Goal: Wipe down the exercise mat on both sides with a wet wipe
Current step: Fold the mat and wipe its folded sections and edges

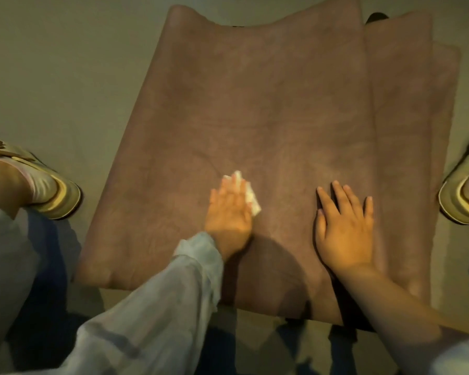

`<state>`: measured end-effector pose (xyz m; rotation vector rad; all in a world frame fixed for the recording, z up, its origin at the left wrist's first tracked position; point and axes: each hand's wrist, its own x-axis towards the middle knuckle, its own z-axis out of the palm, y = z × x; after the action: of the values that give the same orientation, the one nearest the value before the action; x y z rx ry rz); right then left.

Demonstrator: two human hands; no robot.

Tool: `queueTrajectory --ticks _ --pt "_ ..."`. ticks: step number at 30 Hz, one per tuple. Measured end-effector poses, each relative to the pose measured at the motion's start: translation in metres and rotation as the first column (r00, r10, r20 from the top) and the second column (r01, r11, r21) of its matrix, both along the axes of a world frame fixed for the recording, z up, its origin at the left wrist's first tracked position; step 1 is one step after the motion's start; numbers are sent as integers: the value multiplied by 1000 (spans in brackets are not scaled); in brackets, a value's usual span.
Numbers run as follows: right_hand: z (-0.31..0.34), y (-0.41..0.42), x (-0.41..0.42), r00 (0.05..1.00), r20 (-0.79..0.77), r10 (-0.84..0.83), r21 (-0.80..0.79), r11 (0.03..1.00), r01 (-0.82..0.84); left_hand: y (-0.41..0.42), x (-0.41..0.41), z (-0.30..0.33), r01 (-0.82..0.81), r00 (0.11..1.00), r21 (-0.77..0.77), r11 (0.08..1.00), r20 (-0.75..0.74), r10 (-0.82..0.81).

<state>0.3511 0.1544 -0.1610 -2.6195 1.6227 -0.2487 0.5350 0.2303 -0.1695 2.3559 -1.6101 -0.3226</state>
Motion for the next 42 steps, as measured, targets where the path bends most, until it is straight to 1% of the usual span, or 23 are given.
queueTrajectory --ticks 1,2,3,4,7,9,11,14,15,16,18,20,22,24,26,29,31,34,36,38,40,41,42 --pt "-1 0 1 1000 29 -8 -6 1000 8 -3 -20 2 30 997 -45 999 -70 -33" --pt "-1 -1 1 999 41 -13 -8 1000 13 -7 -37 4 37 989 -32 999 -144 -41" --pt "-2 -1 1 999 40 -14 -7 1000 14 -9 -49 3 39 982 -12 999 -184 -40" --pt "-2 -1 1 999 36 -14 -5 1000 14 -10 -58 0 72 981 5 997 -181 -70" --pt "-3 -2 1 1000 18 -12 4 1000 12 -11 -63 1 289 957 37 957 20 -290" --pt "-3 -2 0 1000 -6 -10 5 1000 10 -14 -60 0 354 931 60 933 79 -358" --pt "-4 -3 -1 1000 -22 -5 -2 1000 5 -16 -57 -5 292 953 63 954 60 -296" --pt "-4 -4 0 1000 -19 -11 10 1000 11 -25 -45 -8 113 993 23 993 -22 -112" --pt "-4 -4 0 1000 -22 -11 14 1000 11 -29 -36 -9 48 999 2 999 -19 -48" --pt "-4 -4 0 1000 -23 -10 14 1000 10 -33 -25 -11 3 1000 6 1000 3 -4" --pt "-3 -4 0 1000 -19 -8 11 1000 8 -43 2 -16 -19 998 89 996 55 14" --pt "-2 -4 0 1000 -20 -6 17 1000 6 -49 35 -22 -65 989 118 991 140 48" --pt "-2 -4 0 1000 -19 -9 26 1000 9 -49 73 -22 -168 966 125 978 220 138" --pt "-2 -5 0 1000 -17 -10 28 1000 11 -48 110 -19 -291 938 135 947 237 254" --pt "-2 -5 0 1000 -15 -7 27 1000 8 -49 132 -15 -388 907 149 909 237 348" --pt "-2 -5 1 1000 -6 -14 16 1000 14 -63 129 -11 -455 887 180 872 175 427" --pt "-2 -4 1 1000 -6 -15 10 1000 15 -74 115 -9 -416 909 214 884 127 397" --pt "-2 -4 1 1000 -11 -15 -6 1000 15 -87 83 -8 -243 970 232 942 87 229" --pt "-3 -4 2 1000 -13 -18 -7 1000 18 -96 52 -7 -130 991 239 962 16 129" --pt "-3 -4 3 1000 -8 -22 -6 1000 22 -100 16 -4 -46 989 223 974 -124 75" --pt "-2 -4 3 1000 -9 -25 -6 1000 25 -98 -14 1 -23 961 175 984 -268 70" --pt "-2 -3 3 1000 -10 -26 -5 1000 25 -94 -26 2 -4 953 142 990 -300 46" --pt "-1 -3 3 1000 -11 -26 -1 1000 26 -87 -36 4 37 960 113 993 -279 -5"
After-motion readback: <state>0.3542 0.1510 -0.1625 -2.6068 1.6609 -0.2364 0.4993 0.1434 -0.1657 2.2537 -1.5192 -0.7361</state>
